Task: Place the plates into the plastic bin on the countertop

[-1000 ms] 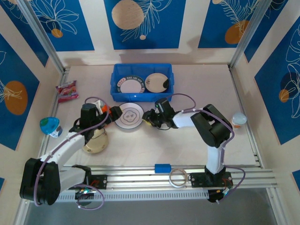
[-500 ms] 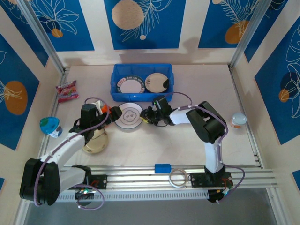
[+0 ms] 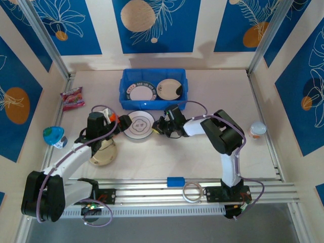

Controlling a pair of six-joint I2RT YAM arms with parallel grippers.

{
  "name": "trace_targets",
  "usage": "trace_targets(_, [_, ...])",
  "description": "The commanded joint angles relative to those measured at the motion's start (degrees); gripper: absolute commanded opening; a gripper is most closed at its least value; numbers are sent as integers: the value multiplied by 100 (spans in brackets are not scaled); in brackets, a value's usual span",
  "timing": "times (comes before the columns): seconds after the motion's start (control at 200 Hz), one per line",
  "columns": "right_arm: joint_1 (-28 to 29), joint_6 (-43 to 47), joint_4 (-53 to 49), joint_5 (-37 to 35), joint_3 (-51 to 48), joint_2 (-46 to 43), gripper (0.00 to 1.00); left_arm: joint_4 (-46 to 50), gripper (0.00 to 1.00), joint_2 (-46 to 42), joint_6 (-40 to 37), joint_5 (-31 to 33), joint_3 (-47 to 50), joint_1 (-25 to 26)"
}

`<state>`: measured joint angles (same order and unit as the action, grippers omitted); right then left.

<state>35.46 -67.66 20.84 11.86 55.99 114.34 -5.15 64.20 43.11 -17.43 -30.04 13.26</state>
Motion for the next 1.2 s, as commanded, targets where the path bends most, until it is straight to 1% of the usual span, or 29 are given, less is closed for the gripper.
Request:
trace_targets(0.0, [-57,63,-381,-108,-325,-272,3,-57,100,-14,-83,86,25,46])
trace_targets(0.015, [-61,74,-394,-113,-346,-313,0,-68,100,-8,-84,90,17,45])
trace_targets(0.155, [-122,401,-755,-95,-470,-755,0,-101,99,56,-66,72,5,46])
trace_targets(0.28, [-234,1139,-1760,-32,-321,-1341,0,-83,99,116,-97,56,-35,59])
trace_targets(0.395, [-379,1825,-2901,315,59,-1747,0,-39,99,192,-171,20,-97,72])
trace_targets(0.53, [-487,2058,-3202,787,38,-2180,0,-141,96,296,-131,-58,-104,89])
trace_targets(0.675, [-522,2176,-3243,959,8,-2507,0,-674,87,427,171,-315,62,94])
trace_targets(0.765, [-569,2189,-3183,1122,35,-2540,0,-917,82,541,315,-464,93,98])
trace_targets(0.82, [-617,2157,-3062,1296,35,-2544,0,-1021,76,626,378,-556,82,98])
trace_targets(0.92, [-699,2104,-2932,1478,57,-2549,0,-1374,70,778,508,-795,90,105])
trace_targets(1.041, [-809,1957,-2631,1729,27,-2566,0,-1585,54,926,601,-979,54,107])
trace_targets(1.146, [-830,1976,-2606,1853,108,-2538,0,-1753,49,1008,680,-1049,33,107])
trace_targets(1.196, [-830,1985,-2604,1893,147,-2511,0,-1858,48,1041,747,-1084,41,107])
